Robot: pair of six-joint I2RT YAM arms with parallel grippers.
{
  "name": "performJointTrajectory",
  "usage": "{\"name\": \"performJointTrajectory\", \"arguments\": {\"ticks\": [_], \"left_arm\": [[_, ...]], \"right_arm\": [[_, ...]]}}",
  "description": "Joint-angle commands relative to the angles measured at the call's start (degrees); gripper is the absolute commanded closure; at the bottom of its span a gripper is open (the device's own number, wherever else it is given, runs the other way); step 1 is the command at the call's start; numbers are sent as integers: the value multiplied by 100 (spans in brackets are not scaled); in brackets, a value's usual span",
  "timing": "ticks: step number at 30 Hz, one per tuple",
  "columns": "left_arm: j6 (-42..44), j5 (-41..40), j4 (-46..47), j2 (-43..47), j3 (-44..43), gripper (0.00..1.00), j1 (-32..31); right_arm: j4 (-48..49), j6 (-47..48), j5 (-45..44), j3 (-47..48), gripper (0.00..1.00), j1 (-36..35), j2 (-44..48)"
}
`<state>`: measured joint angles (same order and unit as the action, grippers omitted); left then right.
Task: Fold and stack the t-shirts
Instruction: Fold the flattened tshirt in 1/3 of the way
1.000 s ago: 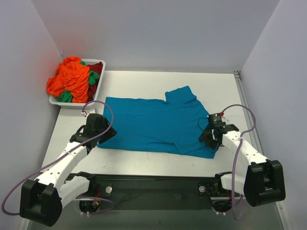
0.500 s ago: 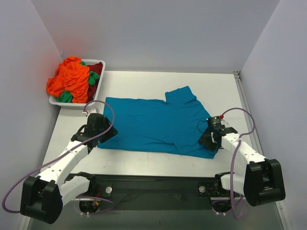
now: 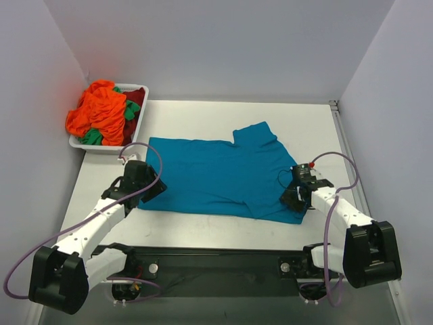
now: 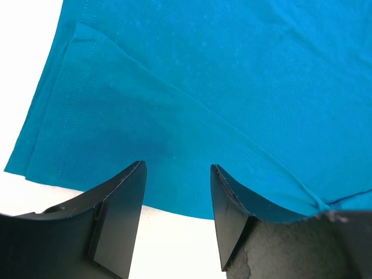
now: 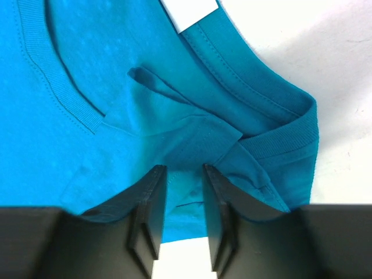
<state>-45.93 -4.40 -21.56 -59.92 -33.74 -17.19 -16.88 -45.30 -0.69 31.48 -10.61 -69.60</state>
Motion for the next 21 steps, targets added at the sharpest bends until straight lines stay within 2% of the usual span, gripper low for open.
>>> {"name": "performJointTrajectory", "arguments": {"ticks": [1, 2, 9, 13, 16, 21], "left_arm": [[-3, 27, 319, -28, 7, 42, -47], [5, 27, 328, -37, 7, 42, -56], [14, 19, 337, -72, 16, 42, -65], [5, 27, 354, -99, 34, 42, -65], [14, 36, 355, -99, 25, 42, -65], [49, 19, 346, -169, 7, 42, -56]], "right_arm": [[-69, -102, -151, -20, 71, -46, -18], [-69, -102, -151, -20, 76, -46, 8], [-105, -76, -125, 121, 86, -55, 44], [-113, -58, -89, 235, 96, -55, -62], [-140, -49, -54, 410, 100, -55, -149], [-210, -32, -37, 859, 100, -81, -396]]}}
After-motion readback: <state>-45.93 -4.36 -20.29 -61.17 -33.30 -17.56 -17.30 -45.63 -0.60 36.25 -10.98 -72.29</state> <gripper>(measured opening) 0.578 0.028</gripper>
